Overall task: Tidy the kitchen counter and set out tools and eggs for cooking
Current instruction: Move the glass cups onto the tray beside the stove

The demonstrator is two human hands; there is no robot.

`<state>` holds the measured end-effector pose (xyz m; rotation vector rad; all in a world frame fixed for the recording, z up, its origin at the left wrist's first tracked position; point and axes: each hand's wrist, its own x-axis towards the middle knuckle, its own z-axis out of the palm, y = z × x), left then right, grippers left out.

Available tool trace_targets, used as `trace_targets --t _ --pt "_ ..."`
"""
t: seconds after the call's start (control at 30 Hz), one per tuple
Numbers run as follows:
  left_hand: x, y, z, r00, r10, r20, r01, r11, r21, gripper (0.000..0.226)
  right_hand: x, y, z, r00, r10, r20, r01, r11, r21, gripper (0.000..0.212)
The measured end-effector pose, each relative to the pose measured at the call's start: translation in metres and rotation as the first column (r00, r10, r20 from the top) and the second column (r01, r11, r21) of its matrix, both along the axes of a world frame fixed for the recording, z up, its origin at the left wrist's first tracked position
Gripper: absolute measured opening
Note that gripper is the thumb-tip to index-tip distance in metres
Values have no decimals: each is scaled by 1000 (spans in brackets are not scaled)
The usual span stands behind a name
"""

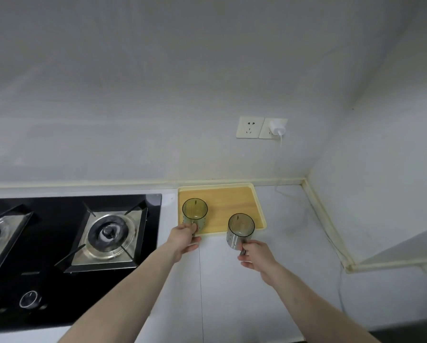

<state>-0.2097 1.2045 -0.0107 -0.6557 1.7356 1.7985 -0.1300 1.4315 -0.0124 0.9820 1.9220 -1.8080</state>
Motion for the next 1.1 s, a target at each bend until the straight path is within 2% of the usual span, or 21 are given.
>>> trace_targets --t 0.17,0.4,0.5,0.73,1.0,1.1 --pt "-11 15 -14 999 49 17 -48 998 -33 36 -31 4 -4 1000 29 0 -29 999 -15 13" --pt "-15 13 -30 996 82 47 -78 994 -72 32 -64 -7 -12 997 73 -2 -73 997 -33 17" --pt "-14 10 -33 999 40 20 -37 991 -126 26 -73 -14 -17 996 93 12 -92 995 -38 27" --pt "-11 1 -30 997 -34 -63 17 967 -253 24 -93 -32 -27 996 77 40 -73 992 -103 29" --pt "4 -29 -25 993 -30 -111 -3 958 -286 14 -110 -51 -48 992 83 99 -73 992 -102 23" --pt "10 -39 -24 993 -22 -120 -15 954 -298 15 -112 -56 -53 990 102 101 -92 991 -94 28"
